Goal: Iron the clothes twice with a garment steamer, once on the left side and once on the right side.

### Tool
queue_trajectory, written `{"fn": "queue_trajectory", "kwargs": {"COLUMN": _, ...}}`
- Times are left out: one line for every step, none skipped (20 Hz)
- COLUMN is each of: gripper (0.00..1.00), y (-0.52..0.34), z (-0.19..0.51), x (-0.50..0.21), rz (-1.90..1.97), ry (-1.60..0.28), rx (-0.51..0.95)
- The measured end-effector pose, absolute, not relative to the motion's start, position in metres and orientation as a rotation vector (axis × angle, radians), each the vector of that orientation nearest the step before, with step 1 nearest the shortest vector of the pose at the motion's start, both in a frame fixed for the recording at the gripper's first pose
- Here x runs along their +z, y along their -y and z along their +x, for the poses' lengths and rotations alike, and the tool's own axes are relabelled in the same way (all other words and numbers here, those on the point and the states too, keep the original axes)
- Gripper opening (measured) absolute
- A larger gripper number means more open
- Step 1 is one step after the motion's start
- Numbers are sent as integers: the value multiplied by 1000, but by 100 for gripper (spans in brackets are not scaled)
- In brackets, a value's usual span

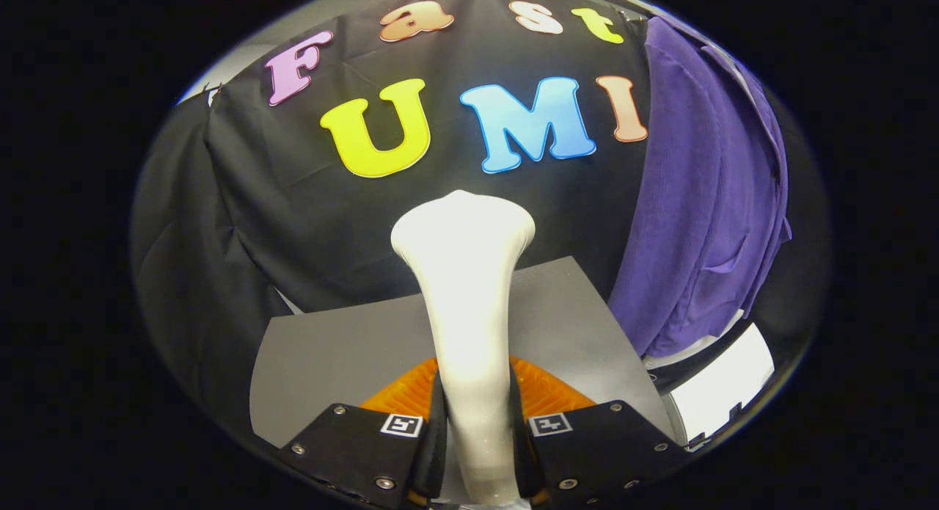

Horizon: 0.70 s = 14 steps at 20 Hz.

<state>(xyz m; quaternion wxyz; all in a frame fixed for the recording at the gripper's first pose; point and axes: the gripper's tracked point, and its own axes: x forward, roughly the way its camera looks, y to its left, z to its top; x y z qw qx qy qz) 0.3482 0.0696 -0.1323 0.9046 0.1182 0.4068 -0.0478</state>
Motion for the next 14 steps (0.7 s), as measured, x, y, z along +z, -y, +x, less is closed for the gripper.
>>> {"fn": "queue_trajectory", "kwargs": {"gripper": 37, "y": -69, "z": 337, "x": -127, "rz": 236, "ry": -828, "rx": -97}}
{"fn": "queue_trajectory", "kwargs": {"gripper": 37, "y": -68, "z": 327, "x": -119, "rz": 228, "ry": -814, "rx": -93}}
{"fn": "queue_trajectory", "kwargs": {"gripper": 37, "y": -67, "z": 317, "x": -110, "rz": 222, "ry": -782, "rx": -85}}
{"fn": "queue_trajectory", "kwargs": {"gripper": 37, "y": -65, "z": 308, "x": -99, "rz": 215, "ry": -749, "rx": -80}}
{"fn": "queue_trajectory", "kwargs": {"gripper": 36, "y": -61, "z": 297, "x": -89, "rz": 210, "ry": -717, "rx": -79}}
{"fn": "queue_trajectory", "kwargs": {"gripper": 36, "y": -58, "z": 287, "x": -81, "rz": 203, "ry": -693, "rx": -79}}
{"fn": "queue_trajectory", "kwargs": {"gripper": 36, "y": -55, "z": 274, "x": -79, "rz": 194, "ry": -678, "rx": -77}}
{"fn": "queue_trajectory", "kwargs": {"gripper": 36, "y": -50, "z": 263, "x": -77, "rz": 191, "ry": -677, "rx": -90}}
{"fn": "queue_trajectory", "kwargs": {"gripper": 36, "y": -43, "z": 250, "x": -75, "rz": 179, "ry": -670, "rx": -100}}
{"fn": "queue_trajectory", "kwargs": {"gripper": 36, "y": -37, "z": 237, "x": -74, "rz": 164, "ry": -672, "rx": -105}}
{"fn": "queue_trajectory", "kwargs": {"gripper": 36, "y": -34, "z": 224, "x": -72, "rz": 152, "ry": -668, "rx": -109}}
{"fn": "queue_trajectory", "kwargs": {"gripper": 36, "y": -30, "z": 213, "x": -69, "rz": 140, "ry": -657, "rx": -109}}
{"fn": "queue_trajectory", "kwargs": {"gripper": 36, "y": -27, "z": 202, "x": -65, "rz": 125, "ry": -642, "rx": -104}}
{"fn": "queue_trajectory", "kwargs": {"gripper": 36, "y": -23, "z": 193, "x": -60, "rz": 115, "ry": -628, "rx": -104}}
